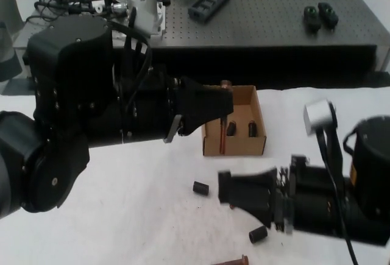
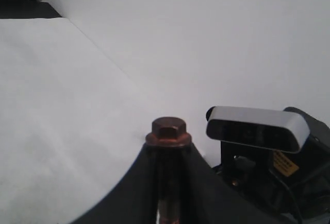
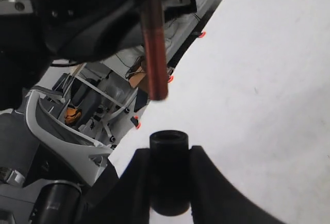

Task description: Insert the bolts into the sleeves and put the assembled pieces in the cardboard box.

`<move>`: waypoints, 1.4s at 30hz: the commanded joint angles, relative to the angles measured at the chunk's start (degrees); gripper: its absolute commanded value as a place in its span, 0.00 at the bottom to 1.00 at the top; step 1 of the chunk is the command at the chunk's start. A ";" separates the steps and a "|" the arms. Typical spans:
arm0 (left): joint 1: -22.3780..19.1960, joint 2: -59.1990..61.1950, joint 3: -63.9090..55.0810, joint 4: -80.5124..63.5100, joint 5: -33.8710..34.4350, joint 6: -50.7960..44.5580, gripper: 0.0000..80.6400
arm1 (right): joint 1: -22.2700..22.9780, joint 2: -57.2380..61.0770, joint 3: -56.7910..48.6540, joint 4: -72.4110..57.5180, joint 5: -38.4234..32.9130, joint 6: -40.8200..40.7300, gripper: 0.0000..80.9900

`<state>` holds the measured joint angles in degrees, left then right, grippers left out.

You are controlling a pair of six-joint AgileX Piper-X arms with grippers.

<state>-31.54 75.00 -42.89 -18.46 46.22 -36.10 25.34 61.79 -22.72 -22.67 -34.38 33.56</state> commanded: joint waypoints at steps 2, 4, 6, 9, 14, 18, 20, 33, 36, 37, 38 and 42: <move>0.03 -0.71 -0.28 -1.35 0.73 -1.15 0.01 | 0.23 0.33 -1.42 -2.27 -0.35 -0.67 0.01; 0.03 -0.71 -0.28 -1.35 0.73 -1.15 0.01 | 0.13 0.32 -1.80 -2.40 0.78 -1.53 0.01; 0.03 -0.71 -0.28 -1.35 0.88 -1.15 0.01 | 0.13 0.32 -2.05 -2.50 1.35 -1.51 0.01; 0.03 -0.71 -0.28 -1.35 2.64 -1.15 0.01 | 0.13 0.32 -2.06 -3.19 2.65 -3.21 0.01; 0.03 -0.71 -0.28 -1.35 2.85 -1.15 0.01 | -0.02 0.32 -2.06 -5.22 3.77 -3.87 0.01; 0.03 -0.71 -0.28 -1.35 2.85 -1.15 0.01 | -0.02 0.32 -2.06 -4.10 3.77 -3.59 0.01; 0.03 -0.71 -0.28 -1.35 2.85 -1.15 0.01 | -0.02 0.32 -2.06 -3.89 3.77 -3.59 0.01; 0.03 -0.71 -0.28 -1.49 1.89 -0.44 0.01 | -0.02 0.32 -2.06 -1.22 2.57 -2.72 0.01; 0.03 -0.71 -0.28 -1.49 1.89 0.40 0.01 | -0.02 -0.46 -2.06 -1.63 3.37 -3.37 0.01; 0.03 -0.71 -0.28 -1.49 1.89 0.40 0.01 | -0.02 -0.78 -2.06 -1.63 4.34 -4.21 0.01; 0.03 -0.71 -0.28 -1.49 1.89 0.40 0.01 | -0.02 -1.18 -2.06 -1.63 5.63 -4.83 0.01; 0.03 -0.71 -0.28 -1.49 1.89 0.40 0.01 | -0.02 -2.18 -2.06 -2.09 9.36 -6.02 0.01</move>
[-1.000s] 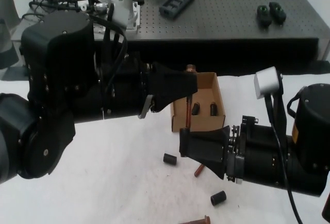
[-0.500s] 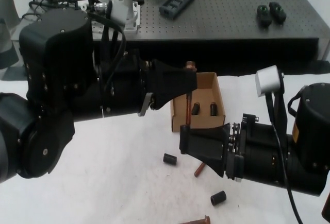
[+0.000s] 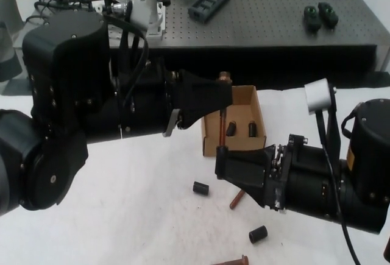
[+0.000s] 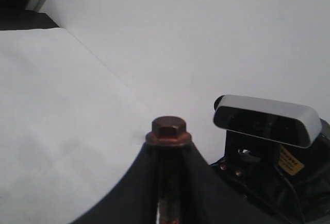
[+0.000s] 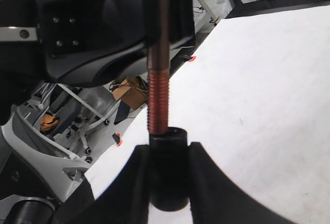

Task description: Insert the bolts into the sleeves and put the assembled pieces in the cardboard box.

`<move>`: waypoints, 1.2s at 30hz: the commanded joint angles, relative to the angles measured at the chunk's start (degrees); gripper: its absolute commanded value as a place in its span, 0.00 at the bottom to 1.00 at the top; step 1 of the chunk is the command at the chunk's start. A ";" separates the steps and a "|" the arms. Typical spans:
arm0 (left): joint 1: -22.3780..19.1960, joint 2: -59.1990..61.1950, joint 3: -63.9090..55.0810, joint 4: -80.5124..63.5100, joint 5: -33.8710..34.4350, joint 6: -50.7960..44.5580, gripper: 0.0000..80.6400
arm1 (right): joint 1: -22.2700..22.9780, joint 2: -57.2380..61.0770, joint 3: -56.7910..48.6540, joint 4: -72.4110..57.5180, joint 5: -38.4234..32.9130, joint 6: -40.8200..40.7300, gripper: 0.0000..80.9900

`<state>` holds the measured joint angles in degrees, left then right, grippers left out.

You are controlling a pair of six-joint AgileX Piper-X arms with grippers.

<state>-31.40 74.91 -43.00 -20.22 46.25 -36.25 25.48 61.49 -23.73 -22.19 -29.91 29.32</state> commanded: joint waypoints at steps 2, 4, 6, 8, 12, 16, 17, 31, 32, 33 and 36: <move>-0.11 -0.62 -0.16 0.27 1.86 0.56 0.01 | -0.15 -1.86 -1.06 -2.89 3.60 -1.77 0.01; -0.11 -0.62 -0.16 0.27 1.86 0.68 0.01 | -0.15 -1.86 -1.06 -2.90 1.35 -1.49 0.01; -0.11 -0.62 -0.16 0.27 1.86 0.68 0.01 | -0.15 -1.86 -1.06 -2.90 0.48 -1.49 0.01; -0.11 -0.62 -0.16 0.27 1.86 0.68 0.01 | -0.15 -1.86 -1.06 -3.03 0.06 -1.49 0.01; -0.11 -0.62 -0.16 0.27 1.86 0.68 0.01 | -0.15 -1.86 -1.06 -4.65 -1.55 -1.49 0.01; -0.11 -0.62 -0.16 0.27 2.51 0.68 0.01 | -0.15 -1.86 -1.06 -5.54 2.73 -1.49 0.01; -0.11 -0.62 -0.16 0.39 2.63 0.68 0.00 | -0.15 -1.86 -1.06 -5.69 3.95 -1.61 0.01; 0.06 -0.62 -0.16 3.81 -6.60 3.90 0.64 | -10.52 2.41 -8.38 2.99 19.15 -12.44 0.01; 0.06 -0.62 -0.16 5.37 -7.72 5.17 0.64 | -12.43 4.74 -11.42 7.44 20.42 -14.04 0.01; 0.06 -0.62 -0.16 7.02 -8.50 6.38 0.64 | -14.05 7.54 -14.70 11.08 21.47 -16.56 0.01; 0.06 -0.62 -0.16 11.61 -9.03 8.43 0.64 | -16.76 18.13 -25.68 18.58 22.58 -21.91 0.01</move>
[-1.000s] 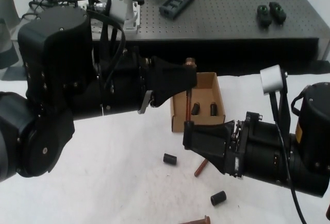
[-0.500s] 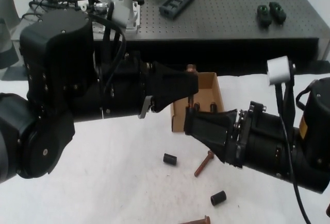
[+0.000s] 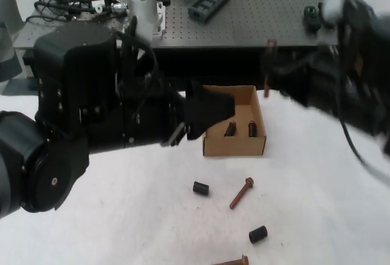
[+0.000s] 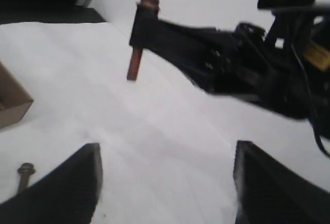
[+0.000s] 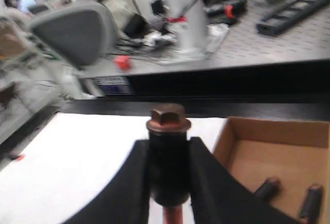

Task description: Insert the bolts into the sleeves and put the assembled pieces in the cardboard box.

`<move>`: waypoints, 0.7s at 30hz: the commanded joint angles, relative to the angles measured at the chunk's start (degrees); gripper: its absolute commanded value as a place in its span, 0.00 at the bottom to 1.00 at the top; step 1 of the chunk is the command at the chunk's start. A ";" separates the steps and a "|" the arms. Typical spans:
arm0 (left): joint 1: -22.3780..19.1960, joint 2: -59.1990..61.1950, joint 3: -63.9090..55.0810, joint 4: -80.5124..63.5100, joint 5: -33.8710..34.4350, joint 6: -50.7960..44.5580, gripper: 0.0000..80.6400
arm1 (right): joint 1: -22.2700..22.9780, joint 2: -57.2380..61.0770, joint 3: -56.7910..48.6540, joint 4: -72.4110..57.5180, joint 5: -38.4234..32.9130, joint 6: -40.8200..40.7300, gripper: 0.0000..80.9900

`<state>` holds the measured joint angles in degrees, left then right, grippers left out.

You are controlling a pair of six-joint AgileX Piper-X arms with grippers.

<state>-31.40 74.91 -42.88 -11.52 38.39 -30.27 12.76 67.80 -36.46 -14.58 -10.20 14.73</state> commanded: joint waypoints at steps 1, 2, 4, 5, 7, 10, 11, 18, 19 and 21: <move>0.06 -0.62 -0.29 4.38 -1.84 2.70 0.64 | -4.31 14.93 -16.05 13.61 2.84 -8.17 0.01; 0.06 -0.62 -0.29 5.76 -2.39 3.11 0.64 | -4.30 18.83 -19.96 16.35 3.08 -9.03 0.01; 0.06 -0.62 -0.29 7.76 -3.92 4.30 0.64 | -4.30 25.57 -26.89 21.15 4.93 -10.96 0.01; 0.06 -0.62 -0.29 8.58 -4.56 4.47 0.64 | -3.99 29.31 -30.65 23.96 6.62 -11.88 0.01; 0.06 -0.62 -0.29 9.88 -4.85 4.99 0.64 | -3.53 36.30 -37.73 28.74 8.55 -13.05 0.01; 0.06 -0.62 -0.29 10.93 -4.85 5.05 0.64 | -3.34 44.59 -45.76 35.10 9.73 -13.93 0.01; 0.06 -0.62 -0.29 11.22 -4.85 5.05 0.64 | -3.34 47.00 -48.01 37.03 9.75 -14.01 0.01; 0.06 -0.62 -0.29 11.85 -4.85 5.05 0.64 | -3.34 53.82 -53.99 44.76 10.68 -14.31 0.14; 0.06 -0.62 -0.29 11.84 -4.97 5.05 0.64 | -3.34 53.81 -53.99 44.83 10.20 -14.73 0.23; 0.06 -0.62 -0.29 11.84 -5.22 5.05 0.64 | -3.34 53.01 -53.99 43.96 8.34 -14.73 0.43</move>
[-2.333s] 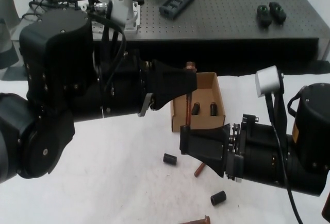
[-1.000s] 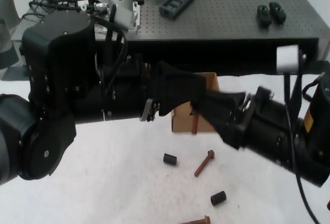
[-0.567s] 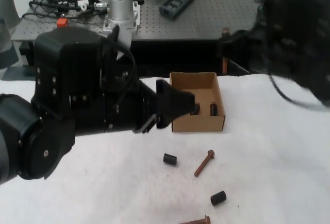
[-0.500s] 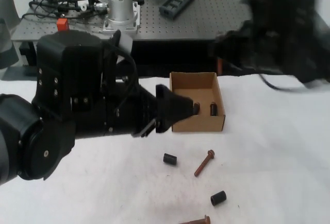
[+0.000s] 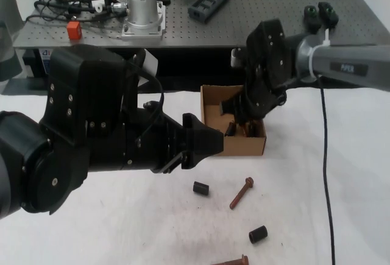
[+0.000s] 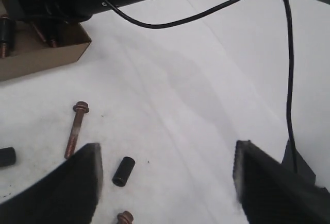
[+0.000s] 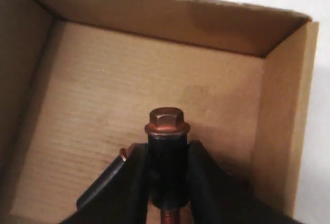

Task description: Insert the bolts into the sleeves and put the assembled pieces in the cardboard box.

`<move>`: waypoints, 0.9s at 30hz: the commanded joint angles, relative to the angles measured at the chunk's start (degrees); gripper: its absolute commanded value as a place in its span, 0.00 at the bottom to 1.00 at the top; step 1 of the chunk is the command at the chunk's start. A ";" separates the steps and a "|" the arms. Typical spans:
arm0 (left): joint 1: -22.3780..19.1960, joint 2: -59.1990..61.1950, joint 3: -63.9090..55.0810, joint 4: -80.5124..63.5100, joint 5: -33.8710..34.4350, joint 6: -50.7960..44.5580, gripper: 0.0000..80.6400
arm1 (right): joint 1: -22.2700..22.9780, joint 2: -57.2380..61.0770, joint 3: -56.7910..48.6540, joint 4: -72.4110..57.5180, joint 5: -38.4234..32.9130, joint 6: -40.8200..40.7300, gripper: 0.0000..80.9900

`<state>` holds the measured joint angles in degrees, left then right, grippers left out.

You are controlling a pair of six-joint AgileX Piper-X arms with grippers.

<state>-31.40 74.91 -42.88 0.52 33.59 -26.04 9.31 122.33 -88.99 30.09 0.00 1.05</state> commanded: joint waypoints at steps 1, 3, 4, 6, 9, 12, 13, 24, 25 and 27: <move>0.06 -0.62 -0.29 -0.20 -0.42 0.82 0.64 | 0.10 -2.29 -1.45 -1.08 -2.70 -0.72 0.49; 0.06 -0.62 -0.29 -0.20 -0.42 0.82 0.64 | 0.10 -4.72 -1.45 -0.92 -3.22 -0.65 0.53; 0.06 -0.62 -0.29 -0.20 -0.42 0.82 0.64 | 0.10 -6.63 -1.04 -0.45 -3.22 -0.65 0.50; 0.06 -0.62 -0.29 -0.20 -0.42 0.82 0.64 | 0.10 -10.97 0.73 0.97 -3.65 -0.65 0.44; 0.06 -0.62 -0.29 -0.20 -0.42 0.82 0.64 | 1.51 -19.34 7.99 2.56 -4.86 1.28 0.42; 0.06 -0.62 -0.29 -0.20 -0.42 0.82 0.64 | 4.20 -25.85 17.11 3.12 -4.87 3.40 0.42; 0.06 -0.62 -0.29 -0.20 -0.42 0.82 0.64 | 5.36 -27.39 19.87 3.61 -4.33 3.52 0.42; 0.06 -0.62 -0.29 -0.20 0.10 1.79 0.64 | 10.50 -23.85 26.21 7.72 -0.57 19.10 0.45; 0.06 -0.62 -0.29 -0.20 0.10 1.79 0.64 | 10.36 -23.01 26.21 7.72 -0.57 19.97 0.46; 0.06 -0.62 -0.29 -0.20 0.10 1.79 0.64 | 9.82 -21.24 26.21 7.09 -0.59 21.02 0.47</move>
<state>-31.40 74.91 -42.88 0.96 33.49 -25.14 19.66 98.90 -62.63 38.05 -0.89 18.58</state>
